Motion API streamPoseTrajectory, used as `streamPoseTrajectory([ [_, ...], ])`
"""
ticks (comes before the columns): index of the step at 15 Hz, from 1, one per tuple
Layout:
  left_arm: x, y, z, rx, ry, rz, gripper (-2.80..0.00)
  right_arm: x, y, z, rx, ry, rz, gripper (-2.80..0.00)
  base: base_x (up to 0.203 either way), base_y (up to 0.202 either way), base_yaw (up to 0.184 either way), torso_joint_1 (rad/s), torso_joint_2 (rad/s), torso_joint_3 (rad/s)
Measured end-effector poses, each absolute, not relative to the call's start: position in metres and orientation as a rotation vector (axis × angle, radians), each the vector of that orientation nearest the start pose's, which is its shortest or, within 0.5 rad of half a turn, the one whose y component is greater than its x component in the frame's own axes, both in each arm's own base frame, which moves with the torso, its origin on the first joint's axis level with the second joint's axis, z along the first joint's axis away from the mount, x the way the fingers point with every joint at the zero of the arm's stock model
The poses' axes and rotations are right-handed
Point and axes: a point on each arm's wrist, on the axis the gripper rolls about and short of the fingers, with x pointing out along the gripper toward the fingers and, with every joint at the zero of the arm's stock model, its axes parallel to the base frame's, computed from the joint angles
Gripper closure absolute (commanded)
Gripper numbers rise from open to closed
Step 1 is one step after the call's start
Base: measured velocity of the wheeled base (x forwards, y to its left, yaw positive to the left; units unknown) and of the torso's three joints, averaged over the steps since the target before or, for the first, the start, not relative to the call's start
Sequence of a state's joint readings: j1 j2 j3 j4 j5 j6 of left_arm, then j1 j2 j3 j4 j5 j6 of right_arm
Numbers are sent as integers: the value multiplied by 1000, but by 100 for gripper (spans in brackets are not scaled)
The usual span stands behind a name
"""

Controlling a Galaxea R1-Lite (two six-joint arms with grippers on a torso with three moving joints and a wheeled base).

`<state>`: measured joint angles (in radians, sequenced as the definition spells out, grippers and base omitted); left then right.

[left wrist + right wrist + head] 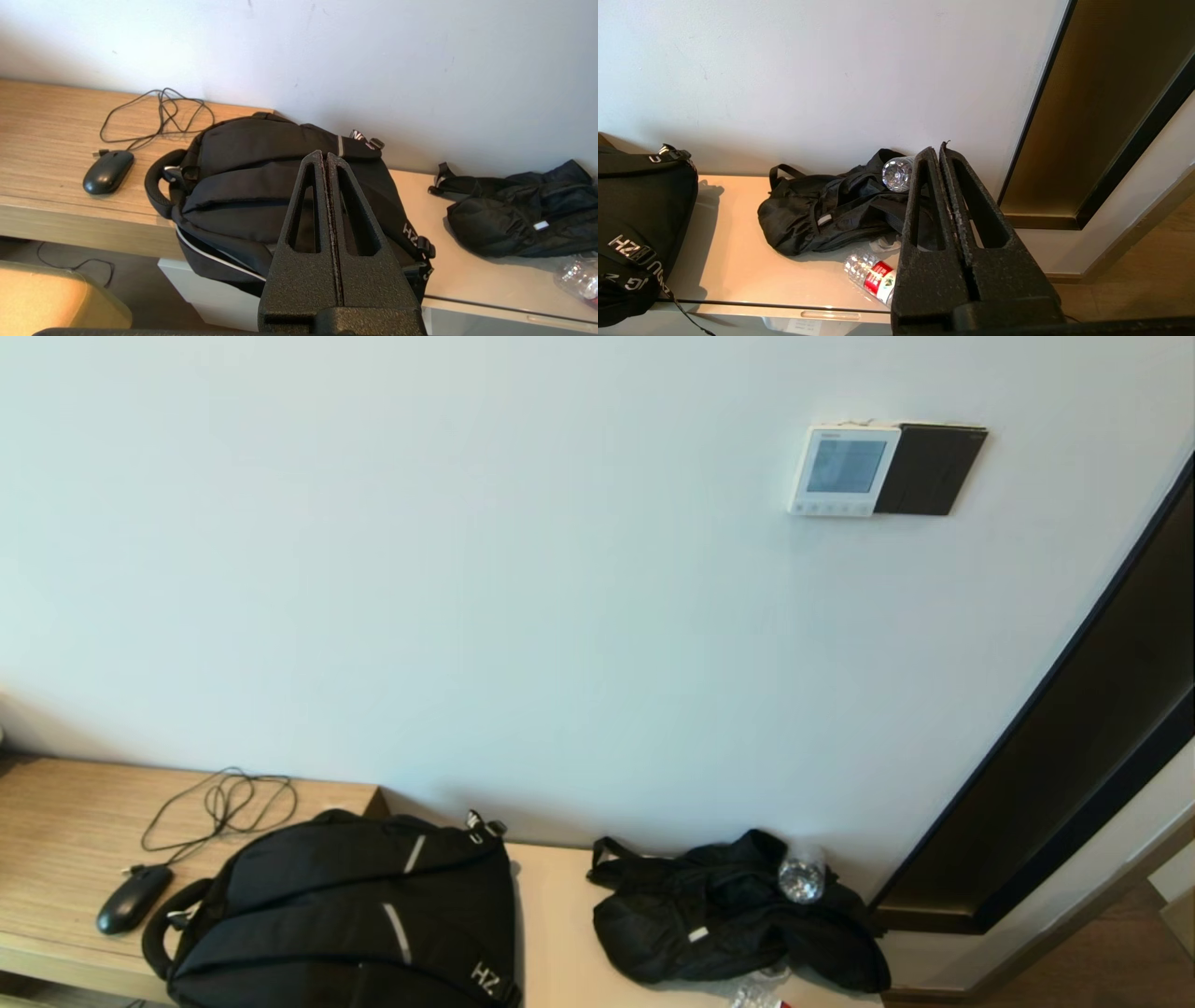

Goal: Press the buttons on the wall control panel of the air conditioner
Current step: Turn on the central air conditioner

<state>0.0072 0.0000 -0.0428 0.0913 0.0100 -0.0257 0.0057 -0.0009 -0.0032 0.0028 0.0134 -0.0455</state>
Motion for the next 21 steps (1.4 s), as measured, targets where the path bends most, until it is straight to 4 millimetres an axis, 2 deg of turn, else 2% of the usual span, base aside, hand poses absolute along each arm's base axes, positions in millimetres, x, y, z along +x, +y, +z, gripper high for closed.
streamPoseTrajectory([
  [21, -26, 0, 78, -26, 48, 18, 0, -23, 0, 76, -47, -3, 19, 0, 0, 0, 0, 0, 0, 0],
])
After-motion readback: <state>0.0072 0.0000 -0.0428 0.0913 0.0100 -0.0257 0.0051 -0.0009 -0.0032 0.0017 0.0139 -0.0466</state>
